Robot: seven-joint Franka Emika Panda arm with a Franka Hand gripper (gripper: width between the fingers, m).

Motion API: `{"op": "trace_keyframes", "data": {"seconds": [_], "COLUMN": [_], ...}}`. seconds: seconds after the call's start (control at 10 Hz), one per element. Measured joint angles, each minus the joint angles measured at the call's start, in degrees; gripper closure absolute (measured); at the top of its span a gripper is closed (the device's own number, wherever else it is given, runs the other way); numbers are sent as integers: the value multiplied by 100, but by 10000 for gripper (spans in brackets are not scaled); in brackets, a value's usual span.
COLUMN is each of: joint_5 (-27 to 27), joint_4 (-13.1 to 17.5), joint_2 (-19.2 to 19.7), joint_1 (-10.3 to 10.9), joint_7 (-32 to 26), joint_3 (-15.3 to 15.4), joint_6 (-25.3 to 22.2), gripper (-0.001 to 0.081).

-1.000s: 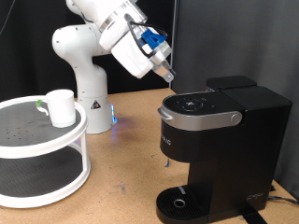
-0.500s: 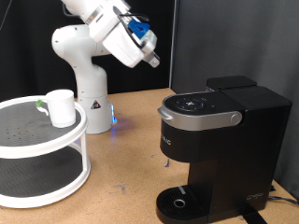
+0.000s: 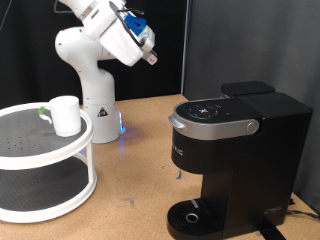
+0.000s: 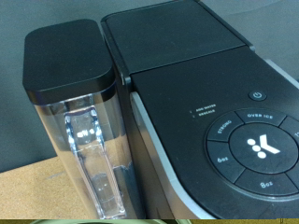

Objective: Make a cup of coffee with the keurig machine

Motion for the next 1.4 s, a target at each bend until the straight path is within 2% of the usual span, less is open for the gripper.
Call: {"op": "trace_keyframes", "data": {"seconds": [0.3,0.8,1.4], "joint_5": [-311,-443,-636], "joint_4": [87,124,119], "joint_2": [24,-262,-499], "joint_1": [-78,-302,-460], "joint_7": [116,-62,-52], "joint_3": [-150,-391,-586], "joint_6": [-625,-673,-1089], "gripper": [805,805,805]}}
